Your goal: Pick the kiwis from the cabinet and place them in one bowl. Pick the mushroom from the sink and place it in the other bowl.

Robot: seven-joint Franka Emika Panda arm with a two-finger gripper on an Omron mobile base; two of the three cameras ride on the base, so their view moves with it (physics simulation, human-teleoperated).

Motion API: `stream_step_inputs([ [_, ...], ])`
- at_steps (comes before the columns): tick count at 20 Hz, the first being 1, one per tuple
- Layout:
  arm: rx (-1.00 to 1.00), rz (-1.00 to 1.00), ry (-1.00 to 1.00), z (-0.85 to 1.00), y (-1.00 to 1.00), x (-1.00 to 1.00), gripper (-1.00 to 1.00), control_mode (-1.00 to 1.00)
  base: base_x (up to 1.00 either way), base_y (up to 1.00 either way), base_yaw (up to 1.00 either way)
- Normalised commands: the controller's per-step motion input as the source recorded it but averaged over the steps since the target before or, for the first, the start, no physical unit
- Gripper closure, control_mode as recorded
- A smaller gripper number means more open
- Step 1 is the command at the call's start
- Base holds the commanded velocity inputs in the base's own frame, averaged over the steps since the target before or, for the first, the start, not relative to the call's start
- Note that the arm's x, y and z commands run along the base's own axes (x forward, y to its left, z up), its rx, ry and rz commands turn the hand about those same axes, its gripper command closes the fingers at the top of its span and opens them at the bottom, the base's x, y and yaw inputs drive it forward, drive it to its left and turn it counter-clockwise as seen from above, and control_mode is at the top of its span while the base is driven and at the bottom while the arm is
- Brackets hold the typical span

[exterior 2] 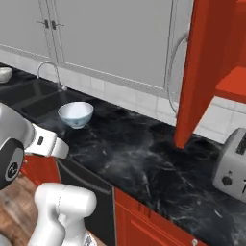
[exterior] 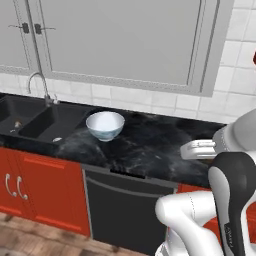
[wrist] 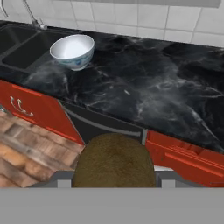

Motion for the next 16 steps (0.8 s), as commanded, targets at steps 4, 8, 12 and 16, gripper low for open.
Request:
stream_step_inputs([
  [4,0.0,0.0,0.0,0.0,0.0,0.0,1.0,1.0,0.28,0.66,-0.24],
  [8,0.0,0.0,0.0,0.0,0.0,0.0,1.0,1.0,0.31,0.62,-0.25],
  [12,0.0,0.0,0.0,0.0,0.0,0.0,1.0,1.0,0.33,0.53,-0.29],
  [16,0.0,0.0,0.0,0.0,0.0,0.0,1.0,1.0,0.35,0.49,-0.3],
])
